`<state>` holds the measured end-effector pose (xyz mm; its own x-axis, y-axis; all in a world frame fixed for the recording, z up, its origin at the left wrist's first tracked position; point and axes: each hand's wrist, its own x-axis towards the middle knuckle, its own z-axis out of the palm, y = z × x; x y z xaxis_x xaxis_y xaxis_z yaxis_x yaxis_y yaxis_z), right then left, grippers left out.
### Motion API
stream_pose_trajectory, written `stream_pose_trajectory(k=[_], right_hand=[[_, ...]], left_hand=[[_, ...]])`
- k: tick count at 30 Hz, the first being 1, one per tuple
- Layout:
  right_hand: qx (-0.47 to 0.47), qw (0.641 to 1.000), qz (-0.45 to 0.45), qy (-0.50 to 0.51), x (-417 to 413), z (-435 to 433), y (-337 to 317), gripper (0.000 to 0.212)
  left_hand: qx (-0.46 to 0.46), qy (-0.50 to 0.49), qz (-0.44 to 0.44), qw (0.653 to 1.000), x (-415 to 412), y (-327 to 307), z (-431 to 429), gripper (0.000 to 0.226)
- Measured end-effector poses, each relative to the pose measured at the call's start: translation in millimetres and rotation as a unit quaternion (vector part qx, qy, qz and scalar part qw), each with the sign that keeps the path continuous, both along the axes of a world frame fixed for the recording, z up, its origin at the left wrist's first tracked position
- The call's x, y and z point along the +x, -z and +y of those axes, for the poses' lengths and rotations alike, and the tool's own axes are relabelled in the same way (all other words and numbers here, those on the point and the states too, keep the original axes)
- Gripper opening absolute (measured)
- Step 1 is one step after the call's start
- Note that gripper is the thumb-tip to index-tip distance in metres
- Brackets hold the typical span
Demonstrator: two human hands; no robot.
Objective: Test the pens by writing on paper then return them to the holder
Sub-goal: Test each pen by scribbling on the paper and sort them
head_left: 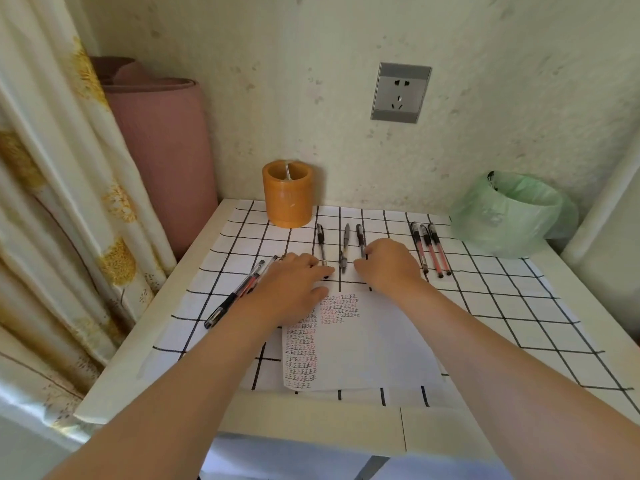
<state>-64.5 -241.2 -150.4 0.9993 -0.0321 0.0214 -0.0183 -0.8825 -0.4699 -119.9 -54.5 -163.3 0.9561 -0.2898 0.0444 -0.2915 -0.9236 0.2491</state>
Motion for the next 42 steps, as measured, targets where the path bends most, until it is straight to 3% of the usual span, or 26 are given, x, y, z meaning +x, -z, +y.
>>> stream_pose_trajectory(k=[11, 19, 24, 29, 36, 42], right_hand=[[-0.048, 0.993, 0.003, -0.105, 5.4, 11.9, 2.3, 0.037], [-0.017, 0.981, -0.073, -0.18, -15.4, 30.3, -11.7, 0.03], [-0.036, 0.938, -0.116, -0.326, -43.4, 62.9, -17.2, 0.023], [-0.068, 0.895, -0.13, -0.421, -61.2, 89.6, -11.4, 0.031], [-0.157, 0.855, -0.205, -0.45, -68.4, 100.7, -7.5, 0.026], [-0.187, 0.838, -0.209, -0.468, -68.7, 101.6, -11.1, 0.025]], left_hand=[[-0.039, -0.007, 0.013, 0.999, 9.9, -4.4, 1.4, 0.051], [-0.07, -0.075, -0.043, 0.994, -6.1, -22.4, 45.5, 0.029], [-0.081, -0.119, -0.048, 0.988, -30.6, -25.9, 76.8, 0.006], [-0.088, -0.119, -0.01, 0.989, -52.0, -26.9, 94.7, 0.018], [-0.09, -0.079, 0.071, 0.99, -62.7, -24.9, 105.4, 0.033], [-0.108, -0.075, 0.09, 0.987, -57.1, -25.4, 106.6, 0.011]])
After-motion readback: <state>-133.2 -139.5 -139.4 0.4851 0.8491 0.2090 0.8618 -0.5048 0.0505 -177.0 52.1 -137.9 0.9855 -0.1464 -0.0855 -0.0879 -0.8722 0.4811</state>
